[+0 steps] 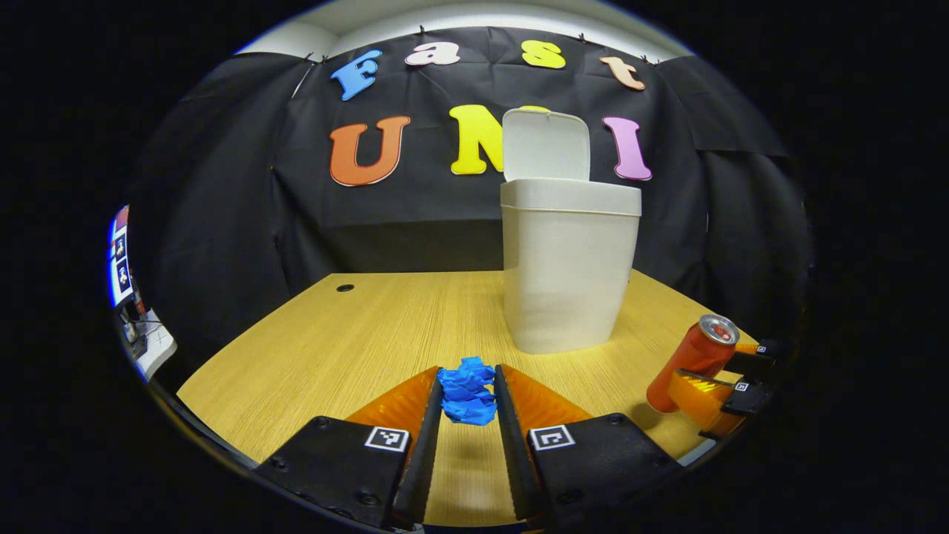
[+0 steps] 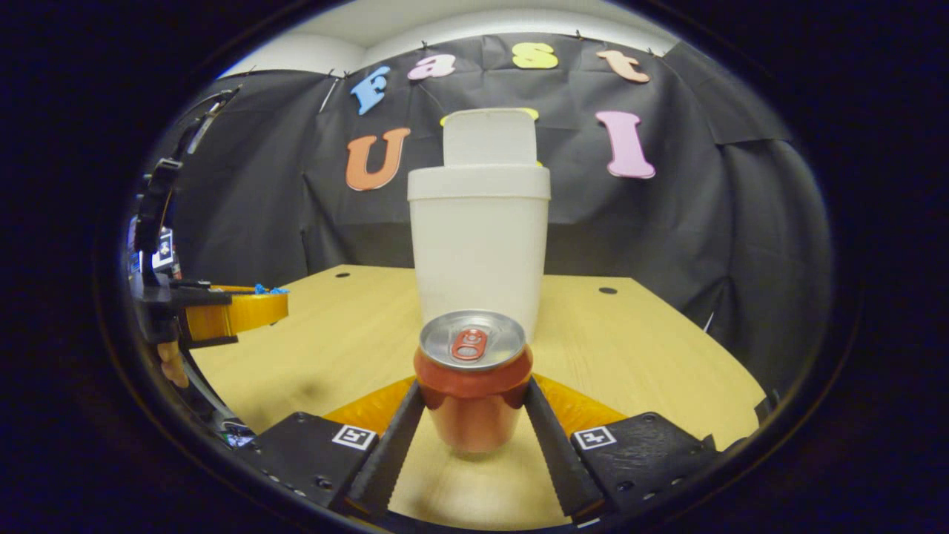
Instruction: Press the lid of the desktop garbage bin to open it, pick up the crumpled paper on the desktop and throw it into the bin, then pick up the pop can on the desktop and drop it into the bin, and finally close the garbage bin lid.
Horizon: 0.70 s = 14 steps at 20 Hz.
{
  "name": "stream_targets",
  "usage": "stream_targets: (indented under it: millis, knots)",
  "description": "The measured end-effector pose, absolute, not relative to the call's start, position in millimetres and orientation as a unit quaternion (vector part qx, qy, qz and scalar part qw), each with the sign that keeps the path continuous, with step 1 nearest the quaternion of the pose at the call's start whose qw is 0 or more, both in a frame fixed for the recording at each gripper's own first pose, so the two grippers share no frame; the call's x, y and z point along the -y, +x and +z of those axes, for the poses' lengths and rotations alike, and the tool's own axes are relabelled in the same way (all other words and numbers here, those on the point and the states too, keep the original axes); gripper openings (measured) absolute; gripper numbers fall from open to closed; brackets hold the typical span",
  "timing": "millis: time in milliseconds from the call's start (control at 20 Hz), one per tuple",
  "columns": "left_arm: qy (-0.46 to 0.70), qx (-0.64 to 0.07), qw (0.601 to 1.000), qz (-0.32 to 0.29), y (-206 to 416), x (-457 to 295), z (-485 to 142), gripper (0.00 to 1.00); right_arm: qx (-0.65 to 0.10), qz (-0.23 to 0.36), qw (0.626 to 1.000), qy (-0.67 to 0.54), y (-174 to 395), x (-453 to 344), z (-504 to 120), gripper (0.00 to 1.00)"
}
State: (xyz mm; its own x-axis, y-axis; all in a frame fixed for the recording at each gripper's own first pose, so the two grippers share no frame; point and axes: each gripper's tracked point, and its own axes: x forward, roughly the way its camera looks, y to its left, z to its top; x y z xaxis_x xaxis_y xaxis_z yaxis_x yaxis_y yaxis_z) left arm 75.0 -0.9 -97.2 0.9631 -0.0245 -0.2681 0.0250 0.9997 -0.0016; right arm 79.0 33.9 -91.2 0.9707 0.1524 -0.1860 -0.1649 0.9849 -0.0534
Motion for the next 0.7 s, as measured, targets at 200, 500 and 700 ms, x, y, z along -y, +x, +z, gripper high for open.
stream_targets:
  millis: [200,500,700]
  knots:
    - [-0.001,-0.100,0.995,0.009,60,-18,-72,0.45,-0.047,0.085,0.994,-0.040,62,-36,-46,0.79]
    - [0.000,-0.060,0.997,0.051,39,-43,-47,0.45,-0.015,0.084,0.995,-0.047,33,-28,-15,0.80]
    - [-0.007,-0.044,0.997,0.066,27,-45,-32,0.46,0.001,0.078,0.996,-0.048,26,-18,1,0.79]
